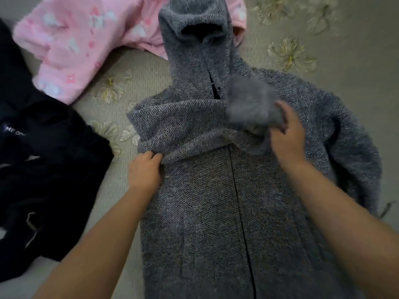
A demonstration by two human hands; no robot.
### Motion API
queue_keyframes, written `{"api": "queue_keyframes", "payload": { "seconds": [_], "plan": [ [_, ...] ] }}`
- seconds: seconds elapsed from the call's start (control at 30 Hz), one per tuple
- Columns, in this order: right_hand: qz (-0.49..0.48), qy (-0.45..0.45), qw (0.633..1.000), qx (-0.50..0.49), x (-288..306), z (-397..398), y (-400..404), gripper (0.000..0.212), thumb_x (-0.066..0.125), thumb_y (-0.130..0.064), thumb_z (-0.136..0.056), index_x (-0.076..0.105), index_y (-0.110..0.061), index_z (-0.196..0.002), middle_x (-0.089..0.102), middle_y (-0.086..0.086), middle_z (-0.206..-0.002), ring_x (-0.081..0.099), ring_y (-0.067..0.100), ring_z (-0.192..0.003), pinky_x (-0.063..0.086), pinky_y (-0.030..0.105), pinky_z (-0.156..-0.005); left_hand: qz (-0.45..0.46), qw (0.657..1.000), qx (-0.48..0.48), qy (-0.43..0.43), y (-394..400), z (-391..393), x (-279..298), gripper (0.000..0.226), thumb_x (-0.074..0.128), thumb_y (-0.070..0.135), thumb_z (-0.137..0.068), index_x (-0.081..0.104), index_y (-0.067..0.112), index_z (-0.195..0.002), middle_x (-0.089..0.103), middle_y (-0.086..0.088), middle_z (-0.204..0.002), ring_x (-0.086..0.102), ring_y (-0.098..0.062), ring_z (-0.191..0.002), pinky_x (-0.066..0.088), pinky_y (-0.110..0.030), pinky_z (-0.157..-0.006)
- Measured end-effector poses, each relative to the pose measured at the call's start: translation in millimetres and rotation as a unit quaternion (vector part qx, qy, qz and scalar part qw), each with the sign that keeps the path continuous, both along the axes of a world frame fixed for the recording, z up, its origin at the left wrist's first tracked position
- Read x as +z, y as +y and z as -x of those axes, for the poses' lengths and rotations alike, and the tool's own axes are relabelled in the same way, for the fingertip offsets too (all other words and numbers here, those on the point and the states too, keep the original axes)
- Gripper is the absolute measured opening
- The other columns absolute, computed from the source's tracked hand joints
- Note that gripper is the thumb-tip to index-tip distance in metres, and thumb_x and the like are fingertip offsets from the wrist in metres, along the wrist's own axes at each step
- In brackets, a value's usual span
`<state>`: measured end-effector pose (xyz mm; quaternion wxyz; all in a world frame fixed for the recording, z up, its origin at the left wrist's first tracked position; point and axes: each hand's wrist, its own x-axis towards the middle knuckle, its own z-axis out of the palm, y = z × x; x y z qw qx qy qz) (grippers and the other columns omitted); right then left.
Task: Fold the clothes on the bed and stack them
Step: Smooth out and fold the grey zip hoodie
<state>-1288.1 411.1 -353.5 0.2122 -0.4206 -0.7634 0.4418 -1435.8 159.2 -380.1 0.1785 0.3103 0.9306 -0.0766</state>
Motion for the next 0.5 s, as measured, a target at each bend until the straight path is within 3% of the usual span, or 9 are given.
{"api": "queue_keyframes", "payload": {
  "seconds": [0.07,0.1,0.17,0.2,0.27,0.33,0.37,0.43,0.5],
  "plan": [
    [0.136,-0.034,0.981,-0.134,-0.7,-31.8,28.6,0.041,0.046,-0.026,-0.095,0.042,-0.013,-0.134,0.05,0.004,-0.128,0.05,0.01,-0.109,0.039,0.019,-0.09,0.042,0.999,-0.028,-0.006,1.3,4.5,3.9,0.037,0.041,0.015,-0.09,0.054,0.019,-0.125,0.055,-0.007,-0.115,0.048,-0.027,-0.107,0.037,-0.034,-0.081],
    [0.203,-0.088,0.962,-0.16,-3.5,-52.6,37.5,0.037,0.044,-0.027,-0.096,0.045,-0.01,-0.129,0.052,0.012,-0.127,0.058,0.016,-0.1,0.046,0.024,-0.085,0.07,0.996,-0.049,-0.01,3.0,5.4,6.6,0.035,0.041,0.017,-0.09,0.055,0.02,-0.122,0.055,-0.005,-0.113,0.049,-0.026,-0.106,0.037,-0.032,-0.079],
    [0.247,-0.212,0.933,-0.154,-6.2,-87.1,41.2,0.026,0.047,-0.017,-0.095,0.055,0.002,-0.111,0.06,0.02,-0.103,0.063,0.018,-0.069,0.048,0.018,-0.058,0.098,0.993,-0.069,-0.015,8.2,7.4,11.7,0.031,0.043,0.021,-0.087,0.058,0.018,-0.114,0.056,-0.004,-0.109,0.051,-0.024,-0.104,0.038,-0.03,-0.076],
    [0.201,-0.272,0.932,-0.128,-5.2,-96.9,39.8,0.024,0.049,-0.014,-0.093,0.058,0.006,-0.103,0.062,0.021,-0.094,0.063,0.025,-0.068,0.045,0.021,-0.054,0.082,0.995,-0.06,-0.018,11.0,9.2,17.2,0.028,0.044,0.02,-0.085,0.06,0.015,-0.107,0.058,-0.006,-0.106,0.052,-0.025,-0.102,0.039,-0.031,-0.074],
    [0.029,-0.341,0.937,-0.067,4.4,-98.1,36.1,0.02,0.053,-0.011,-0.091,0.062,0.007,-0.094,0.065,0.023,-0.088,0.062,0.035,-0.08,0.04,0.03,-0.061,-0.049,0.997,-0.054,-0.009,17.1,15.1,28.7,0.022,0.048,0.008,-0.078,0.065,0.002,-0.091,0.062,-0.016,-0.092,0.059,-0.032,-0.088,0.046,-0.036,-0.069],
    [-0.12,-0.307,0.944,0.022,18.6,-75.6,36.1,0.017,0.055,-0.006,-0.088,0.063,0.008,-0.092,0.064,0.025,-0.085,0.059,0.038,-0.082,0.039,0.034,-0.067,-0.204,0.974,-0.091,0.035,25.5,25.5,35.3,0.021,0.054,-0.006,-0.066,0.065,-0.01,-0.084,0.063,-0.025,-0.082,0.062,-0.039,-0.074,0.052,-0.044,-0.063],
    [-0.177,-0.282,0.94,0.079,21.2,-59.8,38.9,0.017,0.055,-0.003,-0.086,0.062,0.01,-0.094,0.063,0.026,-0.088,0.058,0.039,-0.084,0.042,0.037,-0.071,-0.248,0.96,-0.1,0.078,33.4,31.9,36.4,0.026,0.055,-0.01,-0.065,0.064,-0.013,-0.089,0.063,-0.028,-0.087,0.062,-0.042,-0.078,0.052,-0.047,-0.066],
    [-0.239,-0.291,0.912,0.16,17.1,-24.0,50.1,0.028,0.053,0.001,-0.085,0.056,0.011,-0.111,0.059,0.027,-0.108,0.053,0.042,-0.103,0.041,0.045,-0.087,-0.237,0.964,-0.072,0.1,53.1,51.5,33.9,0.036,0.051,-0.011,-0.074,0.056,-0.015,-0.11,0.057,-0.032,-0.109,0.055,-0.046,-0.1,0.045,-0.052,-0.084],
    [-0.233,-0.366,0.882,0.185,6.4,8.1,68.2,0.044,0.047,-0.003,-0.088,0.042,0.003,-0.131,0.042,0.021,-0.136,0.036,0.036,-0.128,0.027,0.05,-0.103,-0.152,0.985,0.023,0.073,68.2,75.9,28.6,0.039,0.046,-0.001,-0.083,0.049,-0.009,-0.121,0.048,-0.028,-0.123,0.045,-0.041,-0.114,0.034,-0.049,-0.094]
  ]
}}
